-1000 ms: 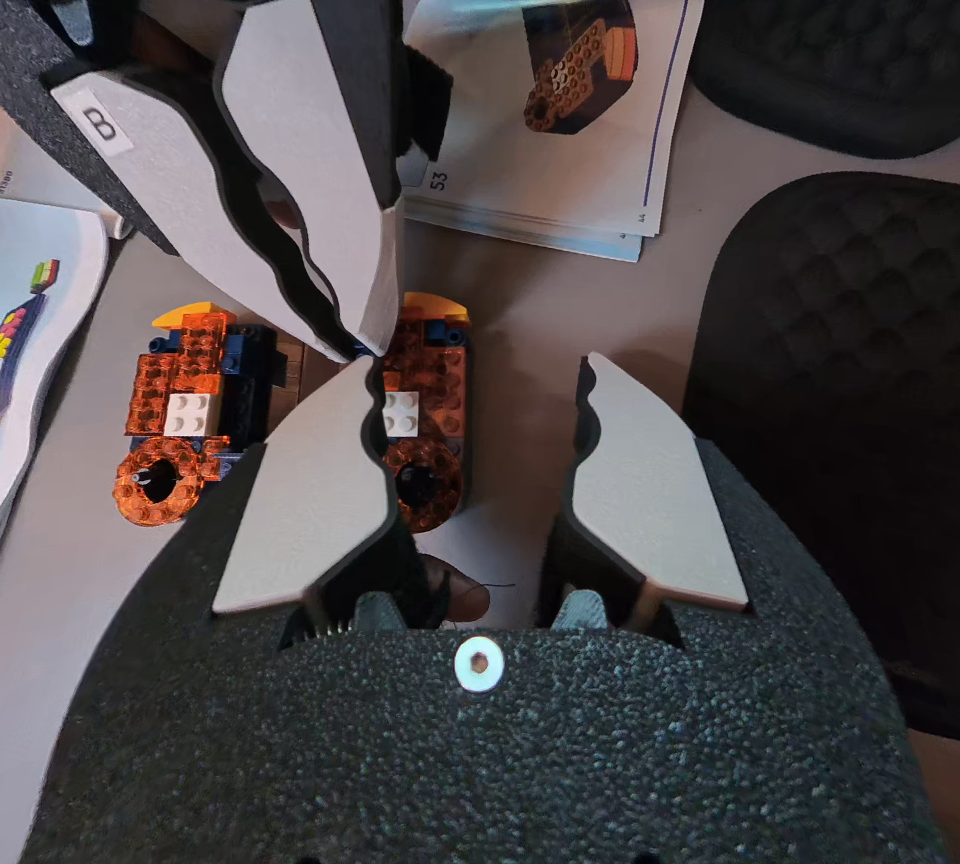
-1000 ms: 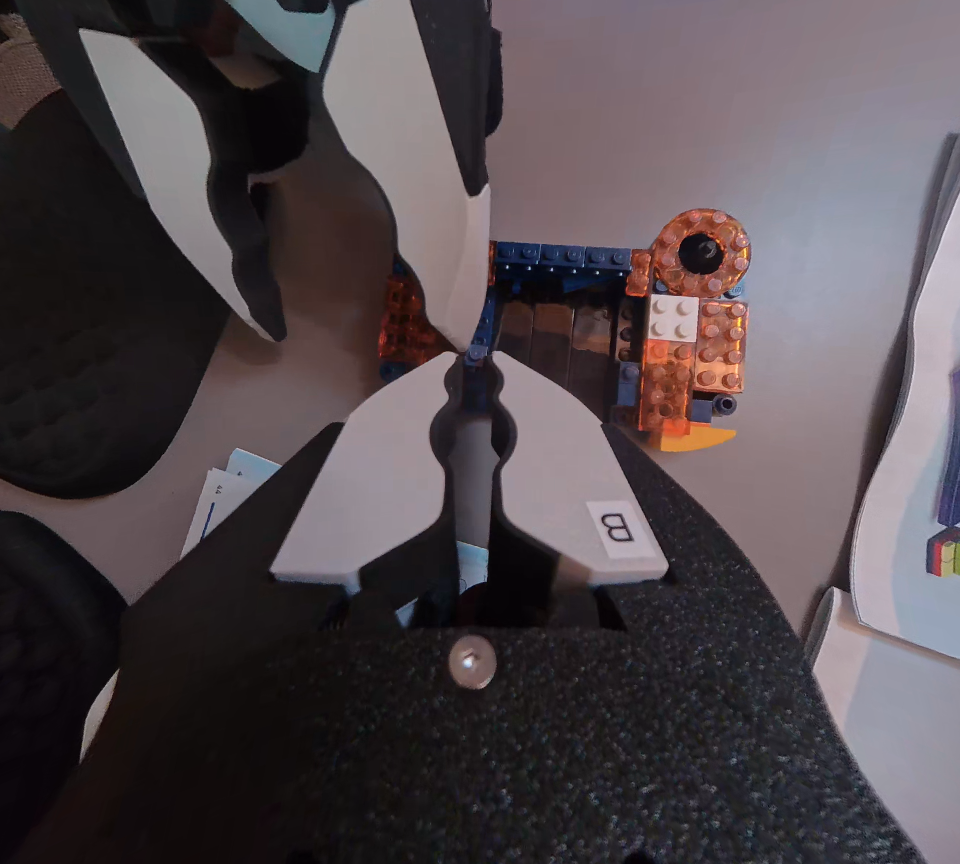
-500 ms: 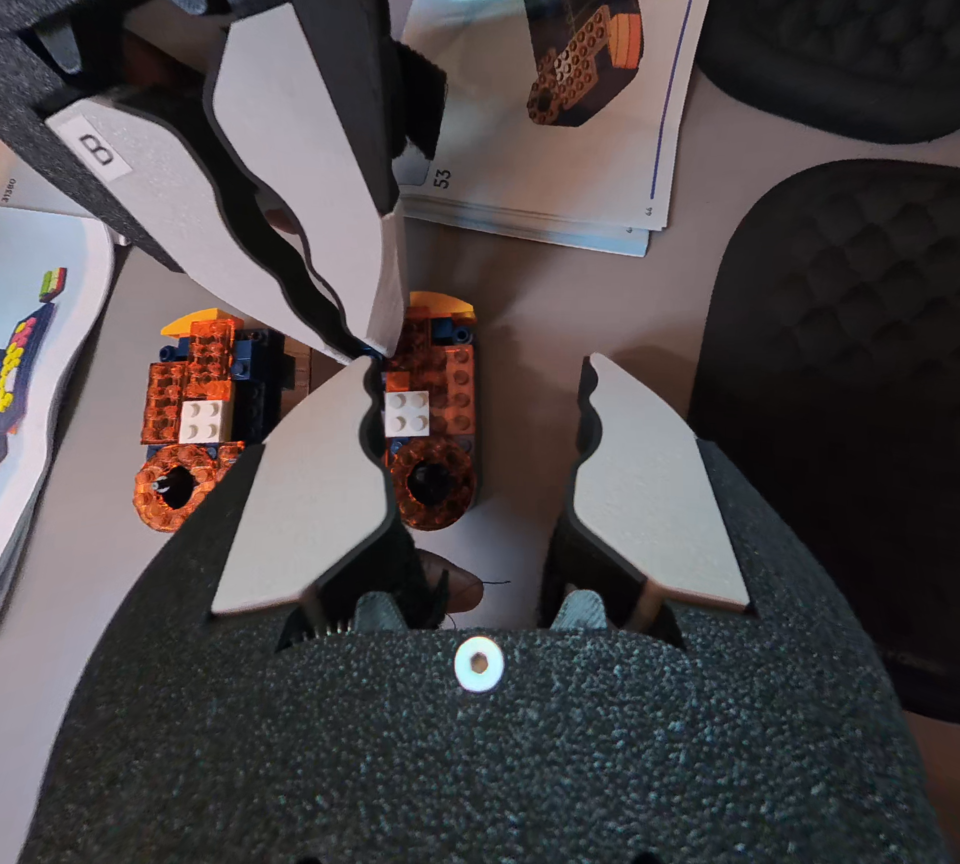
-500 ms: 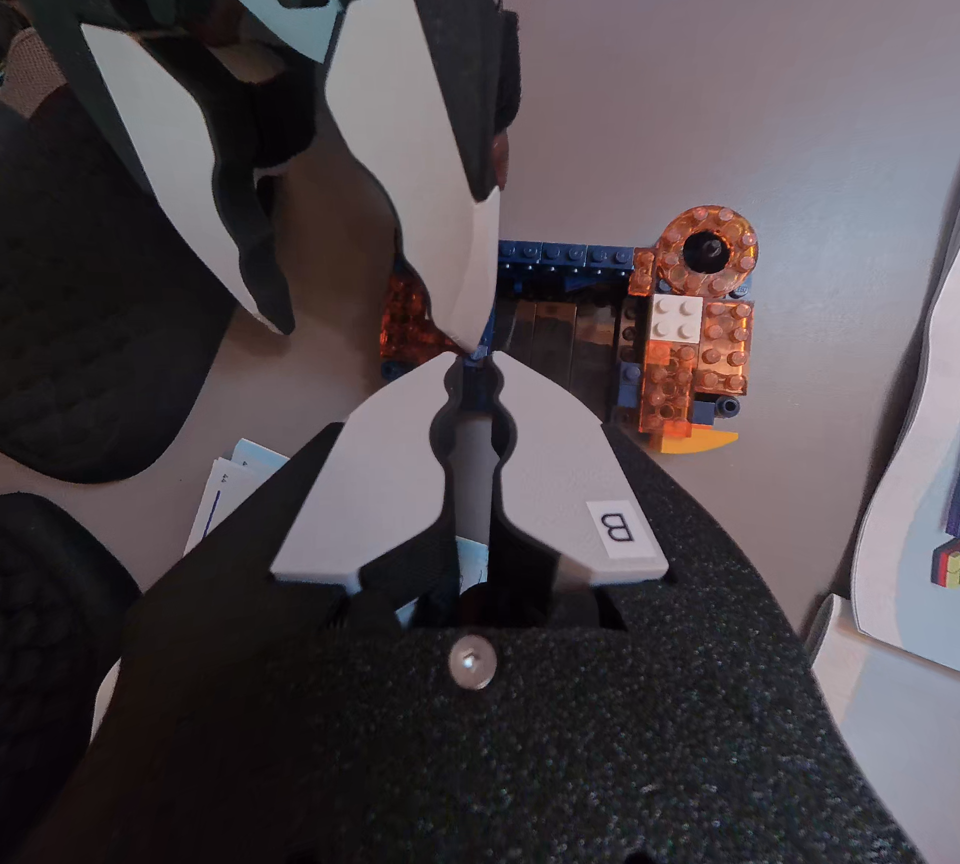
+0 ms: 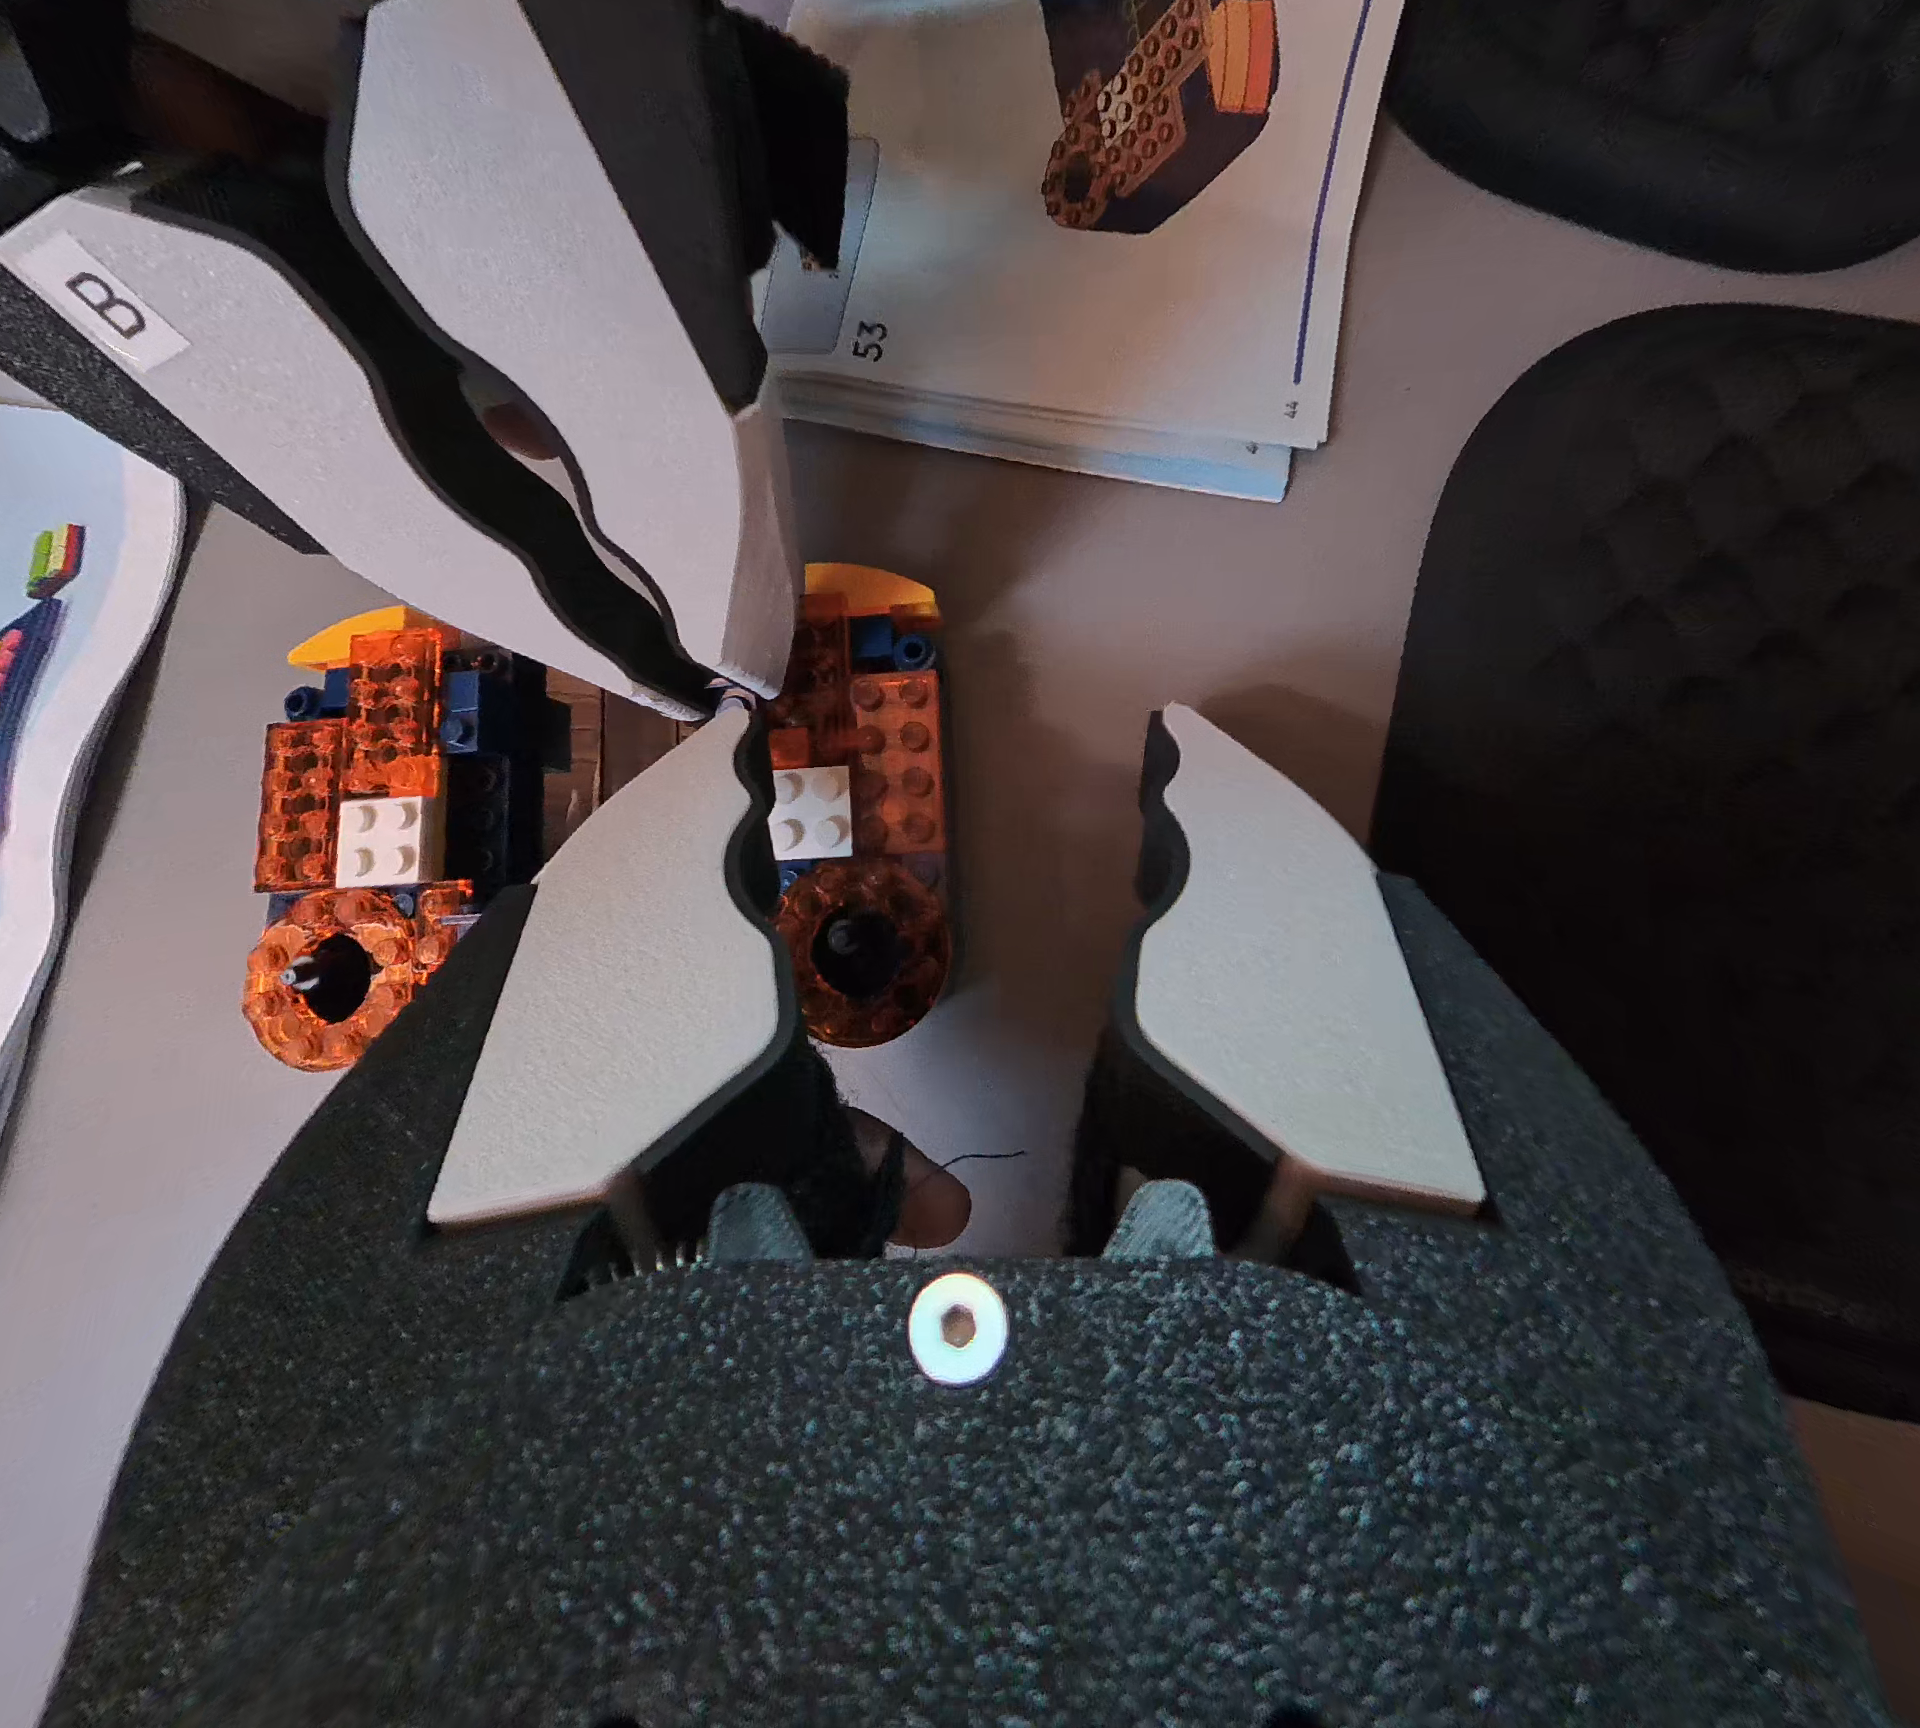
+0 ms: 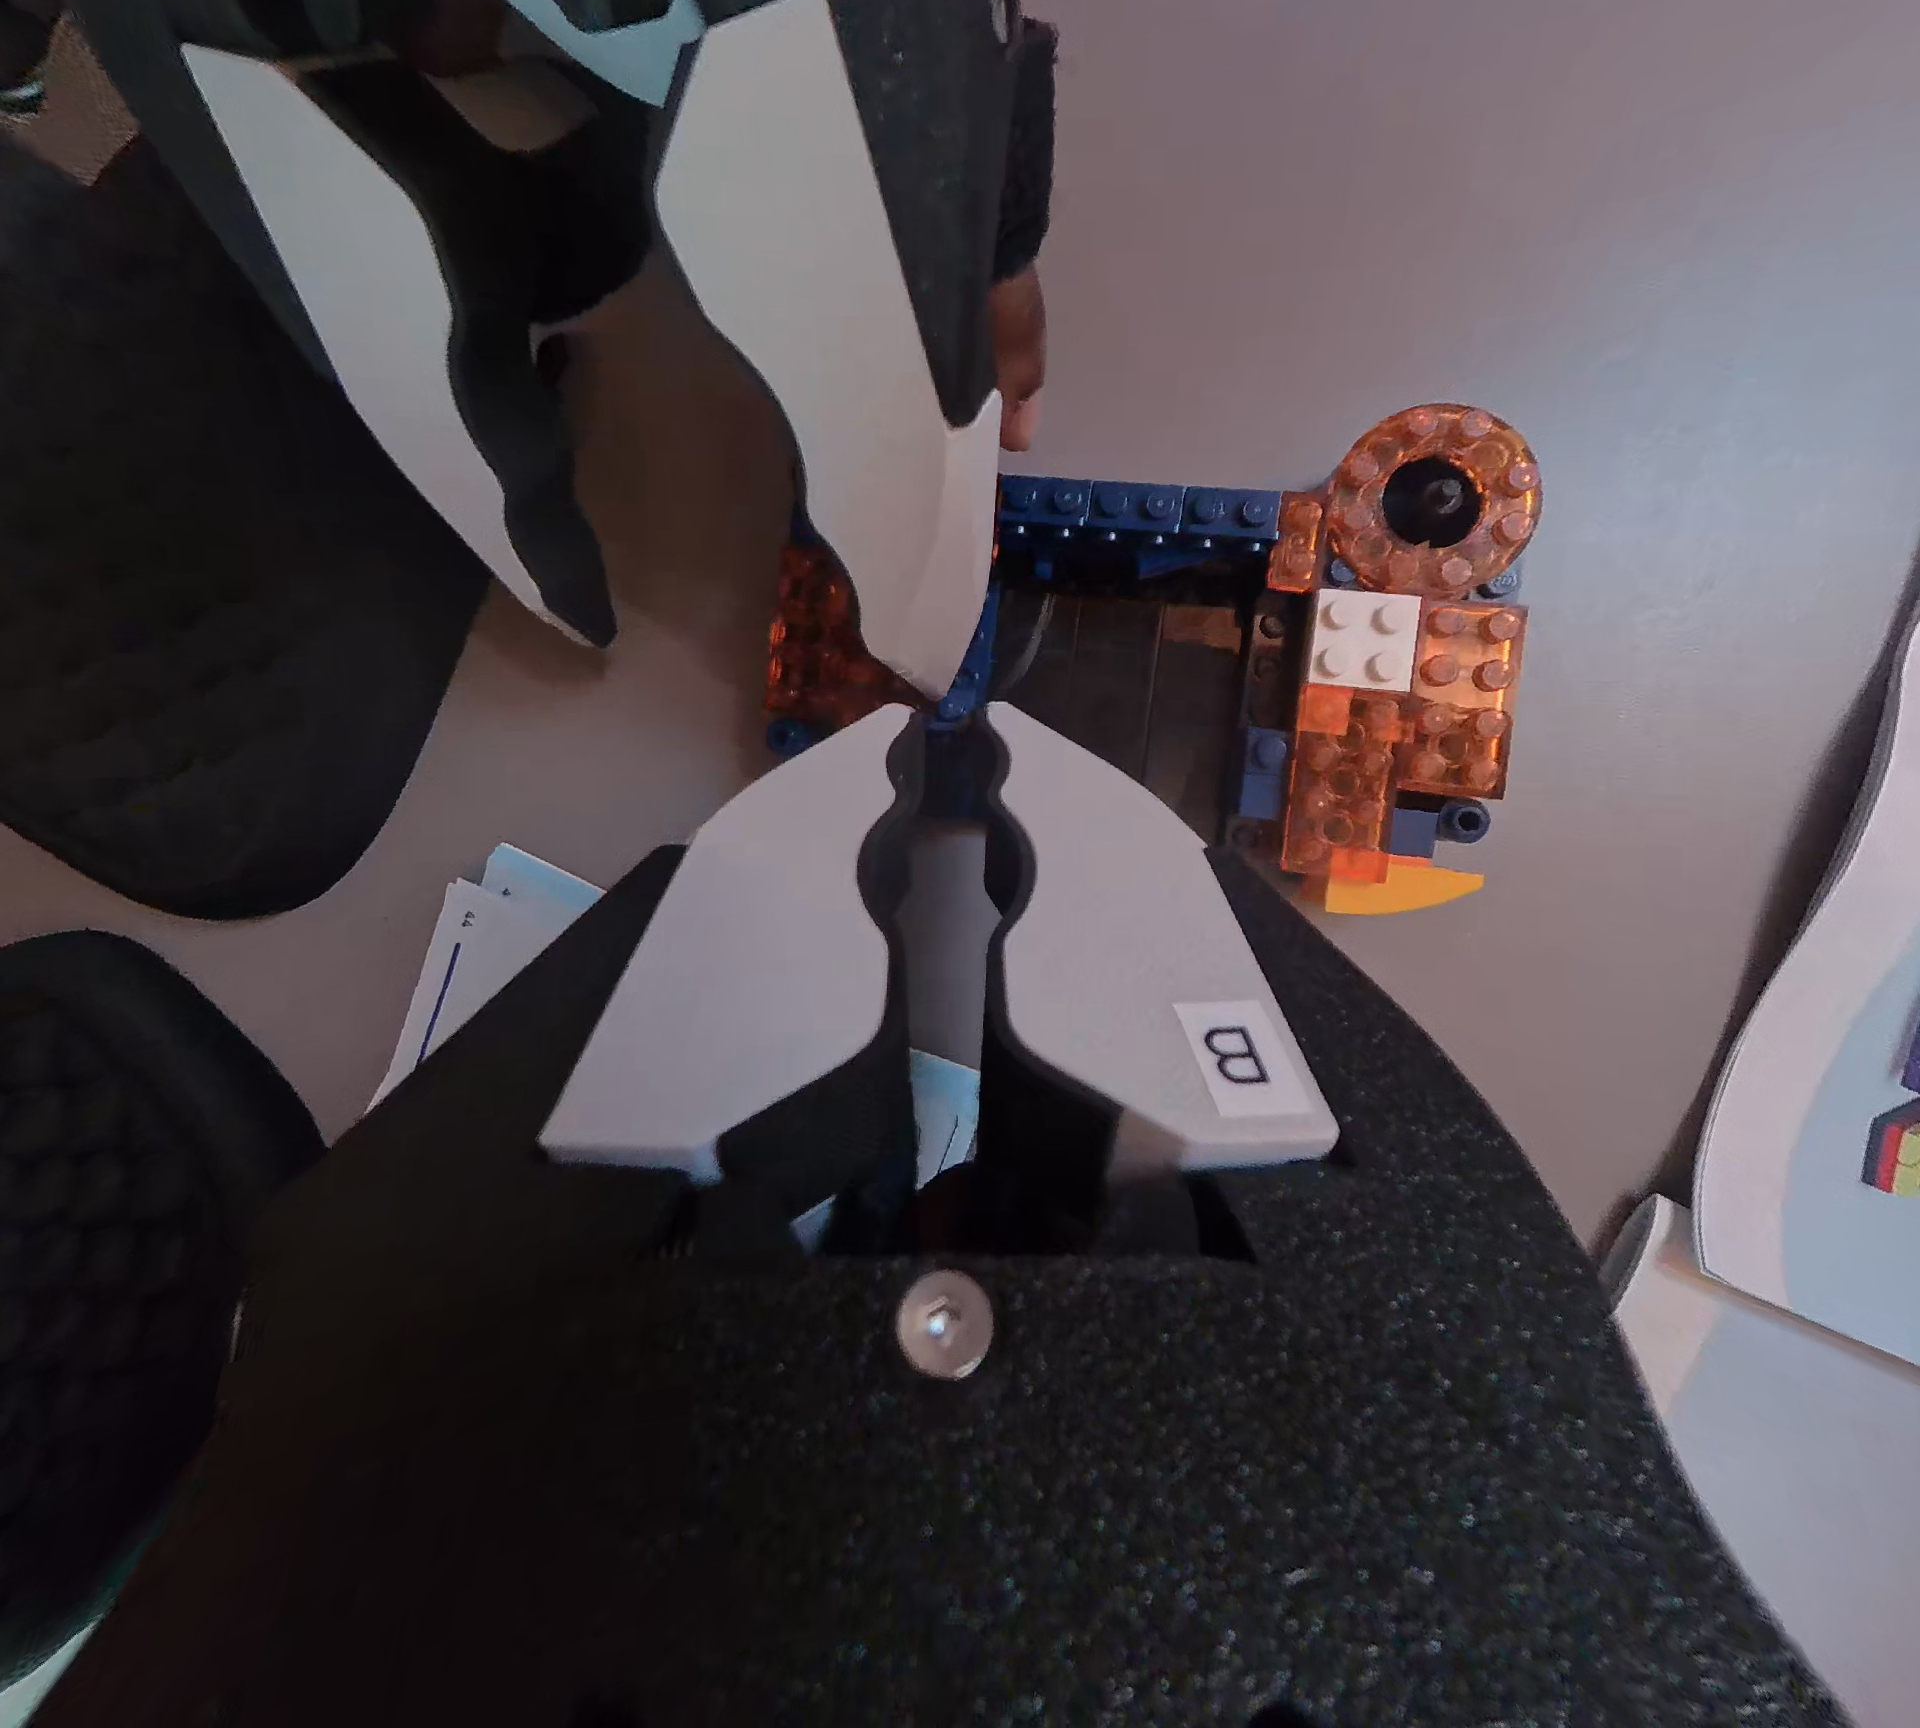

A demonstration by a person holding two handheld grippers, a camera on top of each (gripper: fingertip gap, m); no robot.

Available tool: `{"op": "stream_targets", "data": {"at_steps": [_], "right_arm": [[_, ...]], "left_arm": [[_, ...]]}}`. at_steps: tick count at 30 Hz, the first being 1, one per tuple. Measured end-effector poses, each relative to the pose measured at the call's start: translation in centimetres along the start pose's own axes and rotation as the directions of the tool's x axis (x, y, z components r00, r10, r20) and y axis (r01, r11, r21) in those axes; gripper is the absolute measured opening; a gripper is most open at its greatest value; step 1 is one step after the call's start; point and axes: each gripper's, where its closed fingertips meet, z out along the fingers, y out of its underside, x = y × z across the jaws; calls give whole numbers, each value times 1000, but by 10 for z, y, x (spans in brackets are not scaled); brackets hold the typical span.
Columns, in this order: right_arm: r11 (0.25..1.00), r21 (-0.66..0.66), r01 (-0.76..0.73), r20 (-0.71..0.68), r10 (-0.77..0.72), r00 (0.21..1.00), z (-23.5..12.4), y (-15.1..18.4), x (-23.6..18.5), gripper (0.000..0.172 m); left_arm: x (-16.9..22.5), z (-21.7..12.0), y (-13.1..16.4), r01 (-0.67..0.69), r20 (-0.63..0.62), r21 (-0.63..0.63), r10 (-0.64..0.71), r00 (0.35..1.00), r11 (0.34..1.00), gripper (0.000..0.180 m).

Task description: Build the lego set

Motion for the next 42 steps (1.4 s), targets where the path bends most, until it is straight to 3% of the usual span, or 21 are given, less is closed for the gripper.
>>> {"op": "stream_targets", "data": {"at_steps": [6, 22, 33, 40, 42], "right_arm": [[984, 140, -112, 16, 110, 994, -16, -5, 6, 3], [965, 202, -170, 65, 160, 985, -5, 0, -1, 7], [907, 96, -410, 206, 385, 900, -2, 3, -1, 7], [904, 40, -425, 219, 408, 886, -2, 3, -2, 8], [935, 43, -353, 193, 339, 921, -3, 3, -1, 8]], "left_arm": [[0, 2, -2, 7, 3, -1, -7, 1000, 1000, 68], [-2, 1, -1, 6, -18, -52, -6, 1000, 999, 64], [-5, 1, 0, 19, -18, -47, -20, 1000, 999, 62], [-6, 1, 0, 13, -6, -51, -13, 1000, 999, 61], [-4, 2, -1, 1, -16, -35, -1, 1000, 999, 65]]}}
